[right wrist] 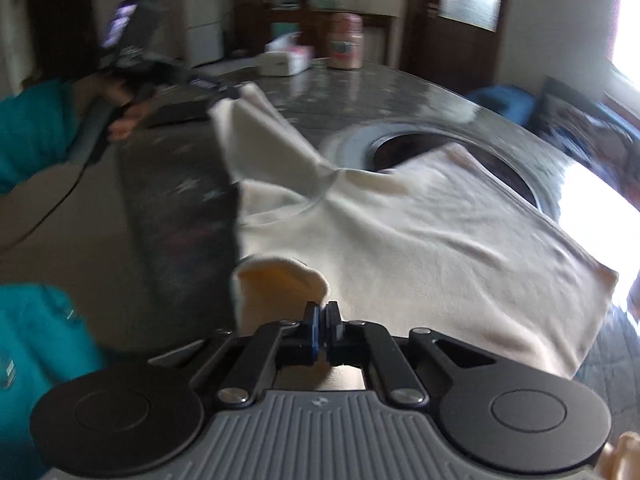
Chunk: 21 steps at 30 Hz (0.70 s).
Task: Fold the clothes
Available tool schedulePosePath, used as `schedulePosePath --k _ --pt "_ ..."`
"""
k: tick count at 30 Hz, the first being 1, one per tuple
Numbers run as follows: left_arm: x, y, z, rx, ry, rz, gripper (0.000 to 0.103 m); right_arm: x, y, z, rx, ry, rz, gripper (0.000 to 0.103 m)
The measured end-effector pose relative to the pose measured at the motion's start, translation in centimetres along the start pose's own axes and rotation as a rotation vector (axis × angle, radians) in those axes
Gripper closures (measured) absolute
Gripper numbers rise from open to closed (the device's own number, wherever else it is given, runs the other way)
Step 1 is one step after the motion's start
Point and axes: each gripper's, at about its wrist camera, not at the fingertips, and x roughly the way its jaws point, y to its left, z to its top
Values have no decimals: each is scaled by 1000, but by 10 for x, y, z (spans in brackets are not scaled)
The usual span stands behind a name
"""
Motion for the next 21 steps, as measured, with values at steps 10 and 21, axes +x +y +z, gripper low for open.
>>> schedulePosePath --k 10,21 --pt "14 3 -12 25 64 14 93 1 18 -12 -65 36 29 99" --pt "-20 -20 6 85 -33 -66 91 -39 7 -17 73 -49 44 90"
